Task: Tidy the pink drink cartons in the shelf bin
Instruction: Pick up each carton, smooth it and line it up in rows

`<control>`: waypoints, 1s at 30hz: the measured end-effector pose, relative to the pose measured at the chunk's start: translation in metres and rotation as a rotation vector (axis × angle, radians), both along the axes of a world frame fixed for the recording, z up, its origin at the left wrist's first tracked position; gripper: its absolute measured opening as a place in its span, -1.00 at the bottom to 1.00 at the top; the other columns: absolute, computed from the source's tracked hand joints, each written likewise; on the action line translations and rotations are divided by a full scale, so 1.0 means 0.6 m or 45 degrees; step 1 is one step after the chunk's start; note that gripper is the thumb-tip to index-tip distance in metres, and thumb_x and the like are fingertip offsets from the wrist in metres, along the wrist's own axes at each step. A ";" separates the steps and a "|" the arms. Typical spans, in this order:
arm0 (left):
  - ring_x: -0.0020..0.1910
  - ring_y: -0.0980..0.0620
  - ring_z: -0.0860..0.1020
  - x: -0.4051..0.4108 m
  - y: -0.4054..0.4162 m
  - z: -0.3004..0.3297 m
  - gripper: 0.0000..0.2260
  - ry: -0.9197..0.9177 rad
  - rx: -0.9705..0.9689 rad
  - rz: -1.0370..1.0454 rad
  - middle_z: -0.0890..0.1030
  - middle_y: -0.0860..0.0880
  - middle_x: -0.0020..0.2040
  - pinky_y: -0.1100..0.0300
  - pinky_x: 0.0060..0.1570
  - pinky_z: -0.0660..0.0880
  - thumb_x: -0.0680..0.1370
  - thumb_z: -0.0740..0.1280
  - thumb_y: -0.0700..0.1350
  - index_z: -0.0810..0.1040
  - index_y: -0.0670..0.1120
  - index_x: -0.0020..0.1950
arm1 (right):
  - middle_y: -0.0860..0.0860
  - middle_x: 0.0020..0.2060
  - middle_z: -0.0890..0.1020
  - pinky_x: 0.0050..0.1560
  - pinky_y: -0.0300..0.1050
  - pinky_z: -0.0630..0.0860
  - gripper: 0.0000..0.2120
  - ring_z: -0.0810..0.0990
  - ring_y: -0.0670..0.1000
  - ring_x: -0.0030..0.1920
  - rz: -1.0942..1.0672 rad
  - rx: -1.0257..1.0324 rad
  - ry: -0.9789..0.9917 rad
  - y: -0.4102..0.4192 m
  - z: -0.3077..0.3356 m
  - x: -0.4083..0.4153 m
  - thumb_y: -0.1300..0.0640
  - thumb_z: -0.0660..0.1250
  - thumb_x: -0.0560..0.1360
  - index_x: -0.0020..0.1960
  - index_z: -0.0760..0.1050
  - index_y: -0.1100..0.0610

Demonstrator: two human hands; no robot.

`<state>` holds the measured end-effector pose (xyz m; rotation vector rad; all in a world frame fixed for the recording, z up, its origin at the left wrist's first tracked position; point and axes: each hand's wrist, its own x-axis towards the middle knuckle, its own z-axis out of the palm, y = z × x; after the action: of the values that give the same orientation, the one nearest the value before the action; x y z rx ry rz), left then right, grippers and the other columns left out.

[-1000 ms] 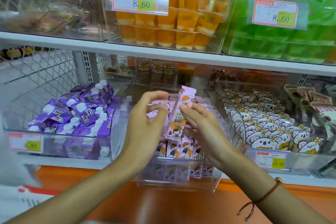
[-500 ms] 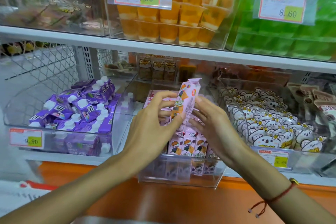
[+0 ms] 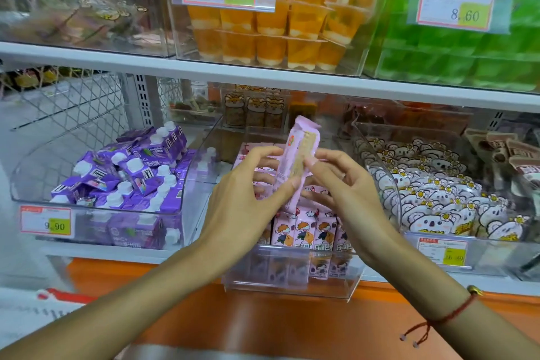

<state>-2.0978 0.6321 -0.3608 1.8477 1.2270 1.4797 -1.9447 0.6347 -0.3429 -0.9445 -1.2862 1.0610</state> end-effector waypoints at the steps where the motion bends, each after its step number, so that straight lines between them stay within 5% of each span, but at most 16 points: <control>1: -0.08 0.21 0.61 -0.001 0.003 0.001 -0.68 -0.034 -0.034 -0.039 0.62 0.25 0.00 0.09 -0.02 0.59 0.47 0.43 0.06 0.47 0.26 0.18 | 0.00 -0.10 0.68 -0.21 -0.30 0.57 -0.78 0.67 -0.11 -0.20 0.012 0.018 -0.023 0.000 0.002 0.002 0.11 0.37 0.50 0.14 0.55 0.08; 6: 0.07 0.33 0.56 -0.008 0.005 0.006 -0.70 0.014 -0.035 -0.172 0.60 0.33 0.05 0.33 0.11 0.50 0.53 0.38 -0.05 0.47 0.28 0.19 | -0.08 0.05 0.66 -0.10 -0.27 0.58 -0.67 0.66 -0.13 -0.07 0.078 0.145 -0.213 -0.007 0.007 0.007 0.15 0.33 0.53 0.29 0.50 0.03; 10: 0.15 0.30 0.54 -0.018 0.008 0.010 -0.67 0.007 0.063 -0.169 0.61 0.25 0.08 0.41 0.16 0.41 0.50 0.41 -0.23 0.50 0.12 0.16 | -0.07 0.11 0.63 0.14 -0.20 0.52 -0.66 0.57 -0.12 0.16 0.124 0.297 -0.298 -0.011 0.007 0.008 0.29 0.39 0.47 0.21 0.52 0.06; 15: 0.11 0.31 0.55 -0.020 0.006 0.020 -0.66 -0.023 0.101 -0.196 0.62 0.26 0.04 0.47 0.11 0.41 0.49 0.42 -0.27 0.51 0.14 0.10 | -0.06 0.13 0.63 0.25 -0.12 0.49 -0.67 0.55 -0.10 0.21 0.155 0.343 -0.291 -0.011 0.006 0.007 0.26 0.40 0.45 0.20 0.53 0.09; 19: 0.14 0.29 0.54 -0.022 0.003 0.025 -0.64 -0.013 0.067 -0.230 0.61 0.24 0.09 0.38 0.16 0.44 0.51 0.38 -0.29 0.51 0.15 0.13 | -0.08 0.10 0.65 0.17 -0.21 0.51 -0.66 0.57 -0.13 0.17 0.141 0.314 -0.264 -0.009 0.006 0.010 0.28 0.41 0.45 0.20 0.53 0.06; 24: 0.08 0.25 0.60 -0.020 0.002 0.032 -0.70 -0.147 -0.122 -0.305 0.65 0.09 0.10 0.40 -0.02 0.51 0.54 0.34 -0.17 0.48 0.04 0.26 | -0.06 0.01 0.69 0.04 -0.29 0.56 -0.63 0.64 -0.12 0.06 0.056 0.174 -0.196 -0.004 0.015 0.017 0.12 0.41 0.44 0.24 0.53 -0.01; 30: -0.46 0.23 0.59 -0.005 -0.001 0.037 -0.92 -0.380 -0.467 -0.354 0.63 0.10 -0.46 0.43 -0.43 0.49 0.54 0.31 -0.05 0.57 0.04 -0.01 | 0.10 -0.29 0.70 -0.33 -0.31 0.53 -0.79 0.61 -0.07 -0.35 0.000 -0.100 -0.105 -0.002 0.017 0.018 0.09 0.43 0.45 0.08 0.61 0.06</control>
<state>-2.1007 0.6313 -0.3388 1.4282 0.9751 1.2281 -1.9342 0.6335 -0.3328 -1.0566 -1.3196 1.0887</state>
